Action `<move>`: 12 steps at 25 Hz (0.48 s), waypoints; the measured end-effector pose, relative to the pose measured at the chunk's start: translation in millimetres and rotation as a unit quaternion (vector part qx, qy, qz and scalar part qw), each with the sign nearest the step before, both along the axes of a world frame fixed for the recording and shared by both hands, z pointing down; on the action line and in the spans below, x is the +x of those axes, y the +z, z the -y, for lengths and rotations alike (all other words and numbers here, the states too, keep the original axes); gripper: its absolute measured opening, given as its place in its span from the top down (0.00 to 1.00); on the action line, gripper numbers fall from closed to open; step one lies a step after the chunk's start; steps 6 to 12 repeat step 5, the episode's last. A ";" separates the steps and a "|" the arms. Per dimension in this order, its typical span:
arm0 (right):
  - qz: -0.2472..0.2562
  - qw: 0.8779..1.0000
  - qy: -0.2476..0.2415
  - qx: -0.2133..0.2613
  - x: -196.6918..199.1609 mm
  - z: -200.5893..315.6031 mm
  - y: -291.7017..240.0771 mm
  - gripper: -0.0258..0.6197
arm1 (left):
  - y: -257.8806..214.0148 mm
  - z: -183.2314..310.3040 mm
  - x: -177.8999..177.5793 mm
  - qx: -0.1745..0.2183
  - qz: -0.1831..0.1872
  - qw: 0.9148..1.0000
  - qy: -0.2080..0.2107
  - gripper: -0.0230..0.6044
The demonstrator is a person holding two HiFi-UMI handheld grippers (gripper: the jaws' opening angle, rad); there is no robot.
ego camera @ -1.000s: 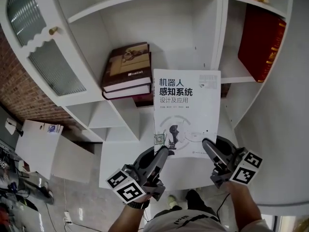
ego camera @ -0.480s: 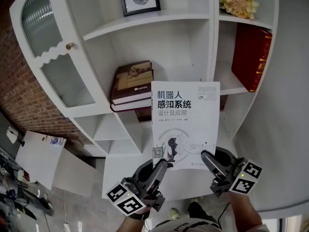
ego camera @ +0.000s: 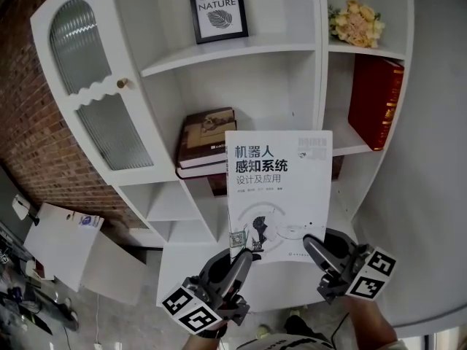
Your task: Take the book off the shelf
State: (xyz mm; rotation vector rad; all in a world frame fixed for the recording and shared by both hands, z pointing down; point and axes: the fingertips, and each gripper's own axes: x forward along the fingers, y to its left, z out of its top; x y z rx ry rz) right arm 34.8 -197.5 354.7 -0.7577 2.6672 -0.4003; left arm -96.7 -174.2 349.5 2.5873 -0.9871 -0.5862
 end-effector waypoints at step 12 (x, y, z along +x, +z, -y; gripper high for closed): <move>0.003 1.000 -0.002 0.004 3.5 4.1 8.4 0.85 | 6.2 3.0 3.9 0.006 0.005 1.000 -0.005 0.87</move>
